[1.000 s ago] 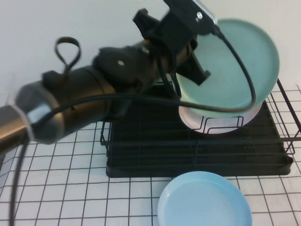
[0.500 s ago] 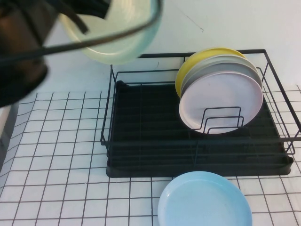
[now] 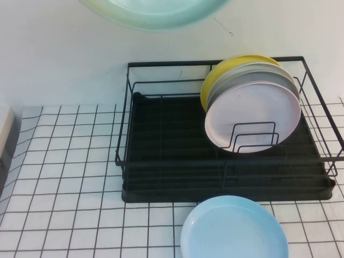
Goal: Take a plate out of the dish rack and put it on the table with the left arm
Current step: Place the plate from the table
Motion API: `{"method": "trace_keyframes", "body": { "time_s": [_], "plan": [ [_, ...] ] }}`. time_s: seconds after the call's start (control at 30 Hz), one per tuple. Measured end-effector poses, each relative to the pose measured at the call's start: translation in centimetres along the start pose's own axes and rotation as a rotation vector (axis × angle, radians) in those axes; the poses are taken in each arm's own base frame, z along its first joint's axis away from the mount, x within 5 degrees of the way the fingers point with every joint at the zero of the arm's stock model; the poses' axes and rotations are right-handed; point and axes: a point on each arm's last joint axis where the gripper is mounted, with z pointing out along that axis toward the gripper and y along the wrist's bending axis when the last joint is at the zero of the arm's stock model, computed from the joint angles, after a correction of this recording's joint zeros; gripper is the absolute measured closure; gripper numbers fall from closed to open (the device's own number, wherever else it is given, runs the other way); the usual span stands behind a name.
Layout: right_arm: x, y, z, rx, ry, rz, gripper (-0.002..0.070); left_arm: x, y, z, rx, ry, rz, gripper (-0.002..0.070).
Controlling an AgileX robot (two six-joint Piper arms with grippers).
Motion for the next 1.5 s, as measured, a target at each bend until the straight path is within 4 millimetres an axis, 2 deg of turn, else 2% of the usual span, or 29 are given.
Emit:
{"method": "trace_keyframes", "body": {
  "time_s": [0.07,0.17,0.47,0.8,0.97,1.27,1.4,1.5],
  "plan": [
    [0.0,0.0,0.0,0.0,0.0,0.0,0.0678,0.7,-0.4,-0.2,0.058,0.012,-0.06,0.0673],
    [0.0,0.0,0.0,0.0,0.0,0.0,0.0678,2.9,-1.1,-0.2,0.125,0.071,-0.131,0.0673],
    [0.0,0.0,0.0,0.0,0.0,0.0,0.0678,11.7,-1.9,-1.2,0.218,0.33,-0.194,0.0673],
    [0.0,0.0,0.0,0.0,0.0,0.0,0.0678,19.3,-2.1,-3.5,0.266,0.588,-0.288,0.0673],
    [0.0,0.0,0.0,0.0,0.0,0.0,0.0678,24.5,-2.2,-4.2,0.262,0.777,-0.288,0.0673],
    [0.0,0.0,0.0,0.0,0.0,0.0,0.0678,31.6,-2.5,-3.4,0.198,1.025,-0.242,0.0673],
    [0.0,0.0,0.0,0.0,0.0,0.0,0.0678,33.6,-2.6,-2.5,0.177,1.078,-0.214,0.0673],
    [0.0,0.0,0.0,0.0,0.0,0.0,0.0678,34.2,-2.9,-1.6,0.178,1.083,-0.191,0.0673]
  ]
}}
